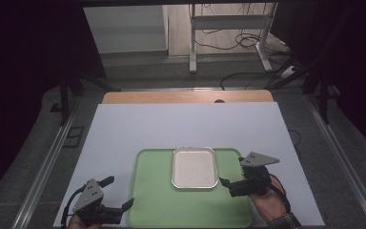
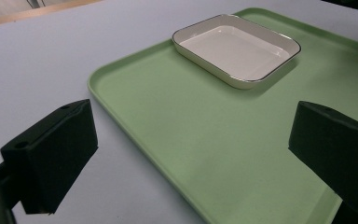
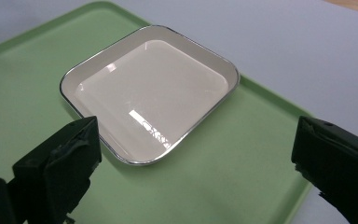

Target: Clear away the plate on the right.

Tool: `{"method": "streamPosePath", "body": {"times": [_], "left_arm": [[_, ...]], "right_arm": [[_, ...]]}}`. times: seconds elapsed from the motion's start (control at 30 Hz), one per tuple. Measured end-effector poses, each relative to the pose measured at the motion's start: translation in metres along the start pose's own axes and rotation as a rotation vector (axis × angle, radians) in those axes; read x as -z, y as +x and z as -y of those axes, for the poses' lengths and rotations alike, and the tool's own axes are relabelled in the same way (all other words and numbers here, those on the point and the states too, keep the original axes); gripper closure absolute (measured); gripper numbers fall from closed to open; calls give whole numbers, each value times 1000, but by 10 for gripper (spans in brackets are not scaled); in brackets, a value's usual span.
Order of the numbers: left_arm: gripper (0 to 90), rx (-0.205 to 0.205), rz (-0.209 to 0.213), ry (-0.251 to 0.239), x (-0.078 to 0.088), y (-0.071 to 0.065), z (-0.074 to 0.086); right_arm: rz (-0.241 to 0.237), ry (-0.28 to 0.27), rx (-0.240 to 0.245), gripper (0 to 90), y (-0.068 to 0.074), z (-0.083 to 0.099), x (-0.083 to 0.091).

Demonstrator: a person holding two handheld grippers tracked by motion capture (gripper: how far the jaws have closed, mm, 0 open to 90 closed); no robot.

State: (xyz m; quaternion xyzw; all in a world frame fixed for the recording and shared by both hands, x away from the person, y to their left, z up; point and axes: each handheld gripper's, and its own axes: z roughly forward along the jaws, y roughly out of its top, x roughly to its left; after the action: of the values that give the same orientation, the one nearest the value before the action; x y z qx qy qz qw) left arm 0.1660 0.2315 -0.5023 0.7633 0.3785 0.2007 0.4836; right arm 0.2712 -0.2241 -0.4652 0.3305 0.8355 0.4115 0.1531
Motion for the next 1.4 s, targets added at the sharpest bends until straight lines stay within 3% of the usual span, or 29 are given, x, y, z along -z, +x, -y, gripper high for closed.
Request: {"method": "streamPosePath", "body": {"times": [0.47,0.63,0.73,1.17,1.4], "left_arm": [[10,-1,-1,2,0,0,0],[10,-1,-1,2,0,0,0],[10,-2,-1,2,0,0,0],[10,-2,-4,3,0,-1,0],[10,-1,-5,2,0,-1,0]], "right_arm": [[-10,-65,-70,0,-17,21,27],[6,-136,-126,0,-22,31,36],[13,-156,-129,0,-24,36,41],[68,-119,-152,0,-30,61,57],[75,-64,-178,0,-32,72,61]]}}
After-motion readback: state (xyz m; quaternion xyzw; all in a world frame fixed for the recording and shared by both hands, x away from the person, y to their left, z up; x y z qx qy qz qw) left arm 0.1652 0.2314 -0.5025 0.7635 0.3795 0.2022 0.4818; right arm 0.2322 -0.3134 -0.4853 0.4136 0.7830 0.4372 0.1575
